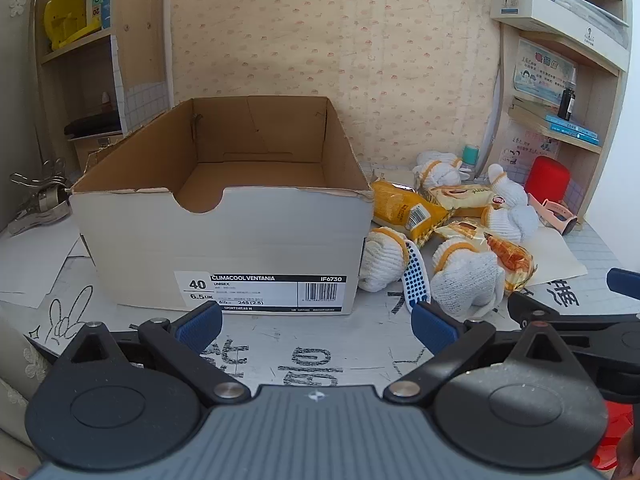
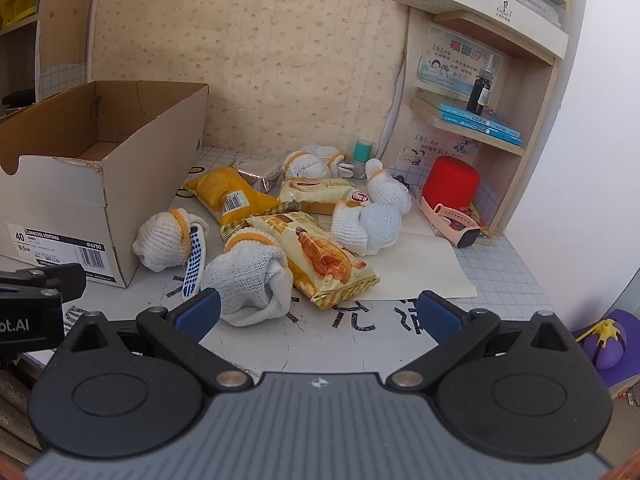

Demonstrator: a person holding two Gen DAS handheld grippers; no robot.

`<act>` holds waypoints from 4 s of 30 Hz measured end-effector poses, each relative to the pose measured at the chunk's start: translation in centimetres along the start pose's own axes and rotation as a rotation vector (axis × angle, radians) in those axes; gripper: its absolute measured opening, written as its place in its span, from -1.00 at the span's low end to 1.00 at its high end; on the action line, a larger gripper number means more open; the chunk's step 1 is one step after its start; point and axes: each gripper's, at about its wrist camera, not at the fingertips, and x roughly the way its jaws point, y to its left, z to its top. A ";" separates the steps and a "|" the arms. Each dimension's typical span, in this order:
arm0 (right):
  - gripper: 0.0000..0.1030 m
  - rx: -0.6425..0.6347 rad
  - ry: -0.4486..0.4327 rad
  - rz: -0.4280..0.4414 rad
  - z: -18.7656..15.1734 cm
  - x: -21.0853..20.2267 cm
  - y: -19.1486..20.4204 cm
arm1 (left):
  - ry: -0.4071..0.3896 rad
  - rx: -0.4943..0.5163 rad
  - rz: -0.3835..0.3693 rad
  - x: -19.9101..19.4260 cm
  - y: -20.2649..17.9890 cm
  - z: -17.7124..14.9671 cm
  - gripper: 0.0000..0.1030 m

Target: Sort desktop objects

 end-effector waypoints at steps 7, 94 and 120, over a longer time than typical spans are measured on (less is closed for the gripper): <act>0.97 -0.003 -0.014 0.000 0.3 -0.5 0.0 | 0.002 0.001 0.000 0.0 0.1 0.0 1.00; 0.97 0.126 -0.062 -0.006 -1.3 5.4 -11.1 | -0.084 0.099 -0.258 8.6 -11.4 -1.6 0.81; 0.95 -0.224 0.064 0.380 3.5 14.3 -7.9 | -0.046 0.112 -0.224 11.3 -11.9 -1.4 0.17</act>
